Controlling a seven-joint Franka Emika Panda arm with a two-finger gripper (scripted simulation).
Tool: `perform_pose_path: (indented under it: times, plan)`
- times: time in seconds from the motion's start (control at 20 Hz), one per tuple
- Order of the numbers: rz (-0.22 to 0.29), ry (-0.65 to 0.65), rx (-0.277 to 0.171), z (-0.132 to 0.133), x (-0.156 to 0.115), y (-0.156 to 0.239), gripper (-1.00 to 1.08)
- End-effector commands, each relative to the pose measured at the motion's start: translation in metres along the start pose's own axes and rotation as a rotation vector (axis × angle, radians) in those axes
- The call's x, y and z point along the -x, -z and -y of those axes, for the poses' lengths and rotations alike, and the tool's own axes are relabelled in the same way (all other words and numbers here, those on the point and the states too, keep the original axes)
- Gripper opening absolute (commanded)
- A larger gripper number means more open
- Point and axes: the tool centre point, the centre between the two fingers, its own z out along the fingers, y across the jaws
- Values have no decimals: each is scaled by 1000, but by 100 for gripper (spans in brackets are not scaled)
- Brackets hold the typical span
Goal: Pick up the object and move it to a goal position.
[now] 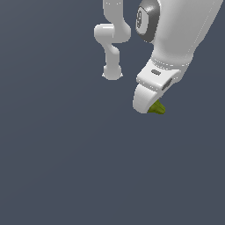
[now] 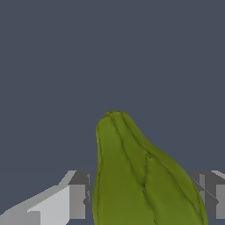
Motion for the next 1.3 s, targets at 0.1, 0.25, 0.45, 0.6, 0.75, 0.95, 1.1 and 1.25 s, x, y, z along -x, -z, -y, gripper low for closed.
perform_pose_path:
  times: [0.1,0.25,0.45,0.6,0.75,0.95,1.1,1.25]
  plan:
    - [-1,0,0,2,-8,45,-100]
    - [-1,-1,1,3,-13,70,-100]
    - [-1,-1,1,4,-18,98,-100]
    - [-1,-1,1,5,-22,116,-100]
    - [-1,-1,1,5,-25,132,-100]
    - [-1,-2,1,6,-29,149,-100]
    - [-1,-2,1,6,-32,161,-100]
    - [-1,-2,1,6,-34,170,-100]
